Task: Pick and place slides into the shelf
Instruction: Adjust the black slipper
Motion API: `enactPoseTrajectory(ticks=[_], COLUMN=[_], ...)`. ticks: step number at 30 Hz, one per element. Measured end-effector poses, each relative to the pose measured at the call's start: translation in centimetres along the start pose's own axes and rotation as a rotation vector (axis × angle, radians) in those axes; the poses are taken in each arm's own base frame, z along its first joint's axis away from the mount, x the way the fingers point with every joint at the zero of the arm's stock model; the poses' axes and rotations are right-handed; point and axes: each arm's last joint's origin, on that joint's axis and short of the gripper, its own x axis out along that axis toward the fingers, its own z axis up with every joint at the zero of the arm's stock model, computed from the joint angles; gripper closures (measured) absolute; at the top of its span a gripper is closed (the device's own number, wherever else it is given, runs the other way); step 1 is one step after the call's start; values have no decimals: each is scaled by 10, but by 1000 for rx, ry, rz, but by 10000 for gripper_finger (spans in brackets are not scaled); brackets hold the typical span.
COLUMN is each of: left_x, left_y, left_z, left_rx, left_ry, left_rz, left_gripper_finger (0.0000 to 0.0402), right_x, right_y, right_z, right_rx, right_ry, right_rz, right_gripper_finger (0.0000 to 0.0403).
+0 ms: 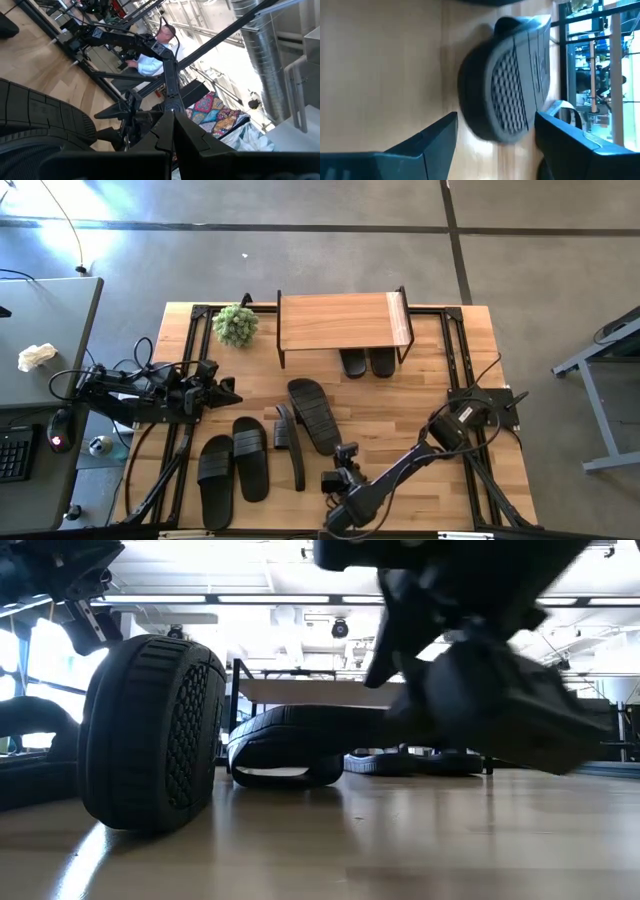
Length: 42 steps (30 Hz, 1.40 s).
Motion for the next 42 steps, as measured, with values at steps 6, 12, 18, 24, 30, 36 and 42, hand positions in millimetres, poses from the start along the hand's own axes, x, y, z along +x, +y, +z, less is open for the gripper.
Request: enactPoseTrajectory(ticks=[6, 12, 18, 24, 30, 36, 42], left_x=[0, 0, 0, 0, 0, 0, 0], left_y=[0, 0, 0, 0, 0, 0, 1], left_z=[0, 0, 0, 0, 0, 0, 0], left_rx=[2, 2, 2, 1, 0, -2, -2], left_ry=[1, 3, 3, 2, 2, 2, -4], left_rz=[1, 4, 5, 5, 5, 5, 8], left_gripper_finger=[401, 401, 401, 401, 401, 401, 401], right_x=[12, 20, 28, 33, 35, 23, -2], right_y=[0, -1, -4, -9, -12, -24, -52], right_z=[9, 14, 19, 20, 18, 17, 25], right_rx=[-67, -50, 13, 86, 174, 266, 466], right_ry=[0, -21, -28, -33, -10, 24, 34], right_rz=[59, 33, 28, -16, -23, -50, -62], right_gripper_finger=[149, 149, 151, 208, 298, 354, 362])
